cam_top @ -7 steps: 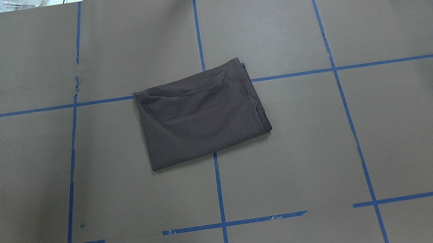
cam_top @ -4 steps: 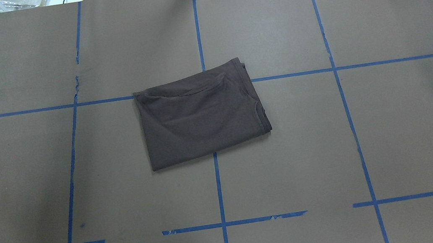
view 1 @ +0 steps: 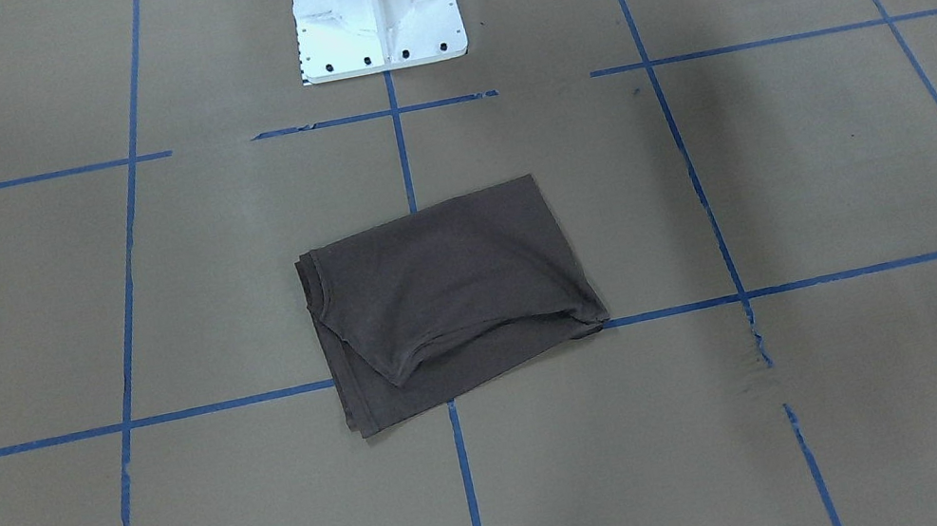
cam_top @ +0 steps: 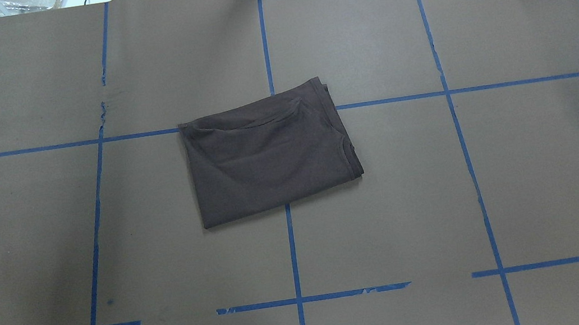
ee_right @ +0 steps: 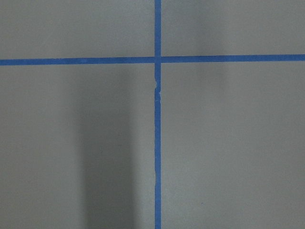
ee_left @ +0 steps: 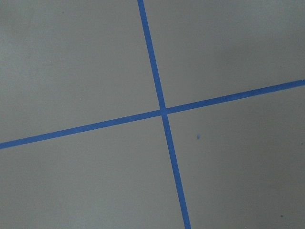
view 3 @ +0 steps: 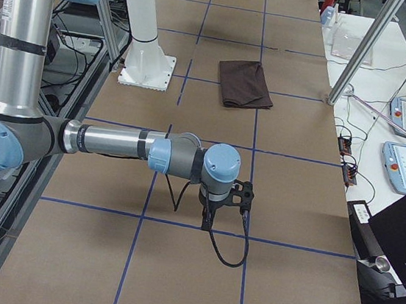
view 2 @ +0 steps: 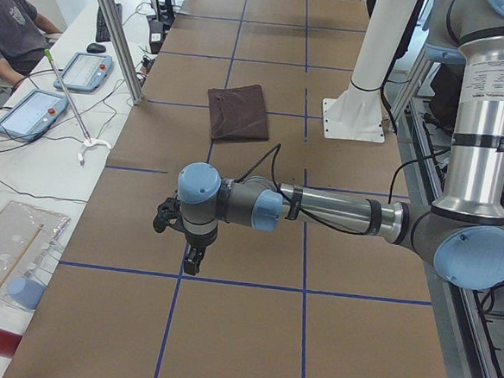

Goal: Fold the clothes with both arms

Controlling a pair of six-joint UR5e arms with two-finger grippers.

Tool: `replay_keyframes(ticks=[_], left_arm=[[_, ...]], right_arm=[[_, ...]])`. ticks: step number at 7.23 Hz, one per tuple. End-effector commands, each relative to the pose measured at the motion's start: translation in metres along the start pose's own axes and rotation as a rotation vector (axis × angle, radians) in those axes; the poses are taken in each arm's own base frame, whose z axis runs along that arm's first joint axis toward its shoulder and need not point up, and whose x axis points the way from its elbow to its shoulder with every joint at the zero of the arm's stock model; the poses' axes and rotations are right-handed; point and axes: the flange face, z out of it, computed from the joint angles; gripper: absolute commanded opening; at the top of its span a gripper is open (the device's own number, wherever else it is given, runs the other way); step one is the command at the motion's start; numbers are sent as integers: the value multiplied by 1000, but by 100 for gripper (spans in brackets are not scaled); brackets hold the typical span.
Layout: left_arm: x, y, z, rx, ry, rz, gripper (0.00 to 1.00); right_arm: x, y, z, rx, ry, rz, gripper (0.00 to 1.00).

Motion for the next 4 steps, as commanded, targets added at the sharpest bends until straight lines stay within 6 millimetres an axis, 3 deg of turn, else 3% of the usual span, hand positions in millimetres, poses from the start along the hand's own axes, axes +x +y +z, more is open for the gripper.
replay_keyframes(ticks=[1, 4], left_arm=[[0, 0, 0, -2, 0, -3, 100], [0, 1, 1, -2, 4, -4, 100]], right_arm=[[-7, -1, -7, 15, -1, -17, 100], [-11, -1, -10, 22, -3, -25, 100]])
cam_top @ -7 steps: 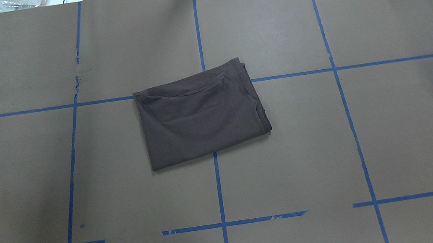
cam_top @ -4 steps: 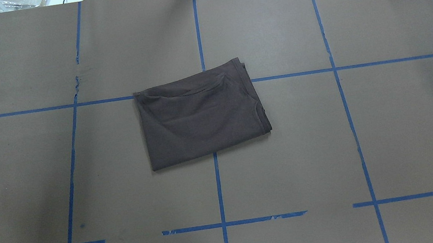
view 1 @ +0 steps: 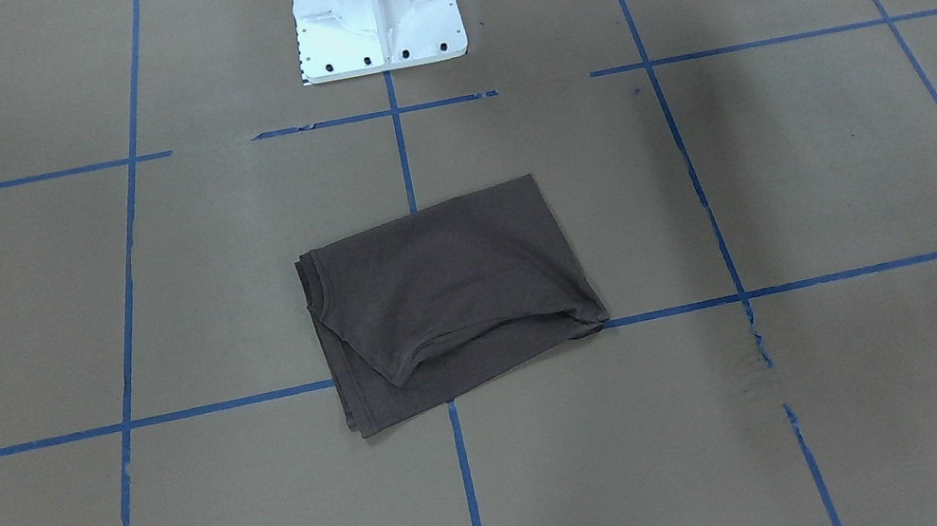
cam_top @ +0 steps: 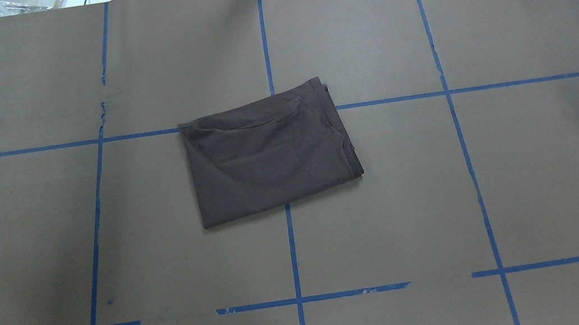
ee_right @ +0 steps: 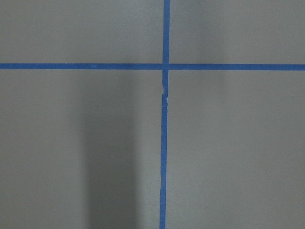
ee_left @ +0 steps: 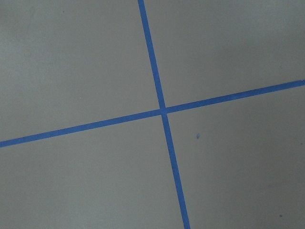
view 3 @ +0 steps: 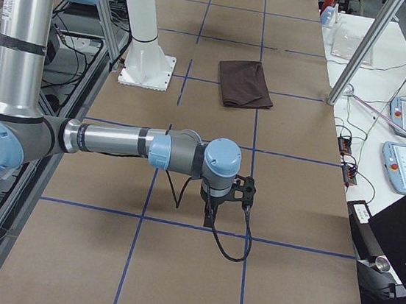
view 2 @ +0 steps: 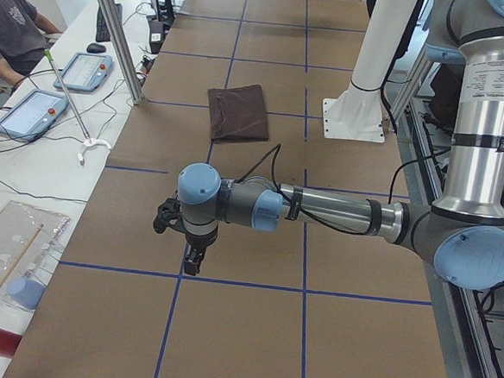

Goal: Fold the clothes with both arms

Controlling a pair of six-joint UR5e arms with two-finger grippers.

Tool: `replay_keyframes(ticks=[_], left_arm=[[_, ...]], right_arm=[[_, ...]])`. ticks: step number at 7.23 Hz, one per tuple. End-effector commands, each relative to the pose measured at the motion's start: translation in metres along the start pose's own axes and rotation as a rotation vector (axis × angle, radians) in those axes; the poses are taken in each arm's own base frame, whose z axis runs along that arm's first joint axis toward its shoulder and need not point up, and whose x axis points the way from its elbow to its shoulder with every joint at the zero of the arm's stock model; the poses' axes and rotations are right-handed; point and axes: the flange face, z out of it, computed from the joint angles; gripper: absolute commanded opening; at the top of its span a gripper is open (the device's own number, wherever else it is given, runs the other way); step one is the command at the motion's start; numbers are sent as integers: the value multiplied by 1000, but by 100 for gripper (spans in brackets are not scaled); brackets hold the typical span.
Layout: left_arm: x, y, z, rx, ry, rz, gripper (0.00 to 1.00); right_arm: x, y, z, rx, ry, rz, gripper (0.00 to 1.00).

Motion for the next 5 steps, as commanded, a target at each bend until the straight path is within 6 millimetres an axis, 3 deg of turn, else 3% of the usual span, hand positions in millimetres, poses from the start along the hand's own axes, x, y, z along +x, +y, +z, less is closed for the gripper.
replay_keyframes(ticks=[1, 5], left_arm=[[1, 0, 0, -1, 7, 0, 100], [-1, 5, 2, -5, 11, -3, 100]], right_arm=[[2, 1, 2, -5, 0, 5, 100], [4, 1, 3, -8, 1, 5, 100]])
